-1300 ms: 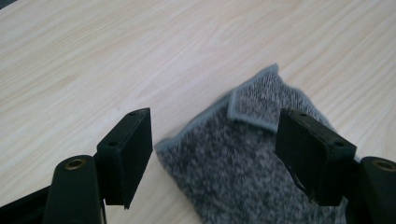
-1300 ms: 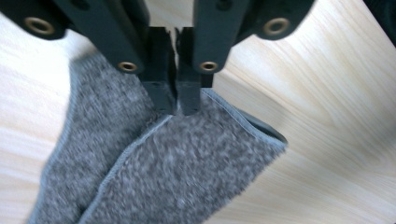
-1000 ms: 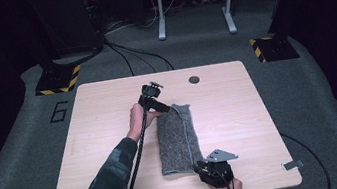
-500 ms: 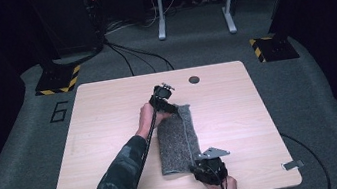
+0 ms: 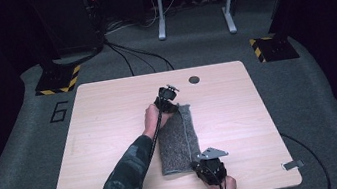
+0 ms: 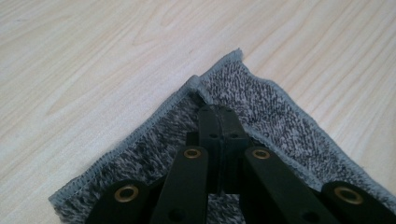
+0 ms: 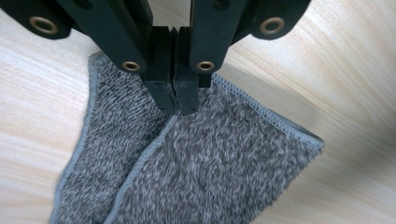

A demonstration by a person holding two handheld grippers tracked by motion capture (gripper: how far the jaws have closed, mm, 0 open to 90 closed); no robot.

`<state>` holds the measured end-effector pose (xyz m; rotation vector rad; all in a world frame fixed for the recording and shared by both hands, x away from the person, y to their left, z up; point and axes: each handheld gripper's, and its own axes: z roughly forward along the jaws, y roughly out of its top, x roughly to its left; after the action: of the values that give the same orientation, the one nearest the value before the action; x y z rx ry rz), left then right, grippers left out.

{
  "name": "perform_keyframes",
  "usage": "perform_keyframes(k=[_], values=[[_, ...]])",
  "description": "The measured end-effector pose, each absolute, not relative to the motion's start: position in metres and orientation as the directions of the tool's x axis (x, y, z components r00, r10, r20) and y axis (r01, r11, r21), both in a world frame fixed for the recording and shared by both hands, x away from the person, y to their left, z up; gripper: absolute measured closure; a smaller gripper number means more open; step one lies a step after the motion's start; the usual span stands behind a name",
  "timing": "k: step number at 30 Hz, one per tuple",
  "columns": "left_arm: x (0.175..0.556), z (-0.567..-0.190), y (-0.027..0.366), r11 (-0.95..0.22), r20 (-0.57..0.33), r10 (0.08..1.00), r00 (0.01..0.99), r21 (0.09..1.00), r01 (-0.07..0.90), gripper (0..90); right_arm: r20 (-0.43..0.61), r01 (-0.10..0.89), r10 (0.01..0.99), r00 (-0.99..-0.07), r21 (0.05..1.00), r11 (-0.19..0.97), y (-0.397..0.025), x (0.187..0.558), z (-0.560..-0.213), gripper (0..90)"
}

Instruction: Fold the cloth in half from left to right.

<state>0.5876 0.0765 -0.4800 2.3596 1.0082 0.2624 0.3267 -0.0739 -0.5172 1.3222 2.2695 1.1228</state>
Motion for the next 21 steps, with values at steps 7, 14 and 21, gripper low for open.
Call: perform_keyframes(k=[7,14,21], values=[[0.589,-0.471,0.074,-0.49,-0.11,0.75,0.652,0.57,0.659,55.6,0.133,0.608,0.839,-0.528,0.748,0.265,-0.078,0.327,-0.513,88.9],[0.591,-0.482,0.065,-0.465,-0.098,0.793,0.601,0.541,0.701,50.7,0.129,0.607,0.839,-0.529,0.748,0.268,-0.078,0.327,-0.516,88.9],[0.591,-0.488,0.062,-0.499,-0.091,0.77,0.631,0.531,0.685,87.5,0.129,0.611,0.841,-0.526,0.744,0.269,-0.077,0.326,-0.517,89.3]])
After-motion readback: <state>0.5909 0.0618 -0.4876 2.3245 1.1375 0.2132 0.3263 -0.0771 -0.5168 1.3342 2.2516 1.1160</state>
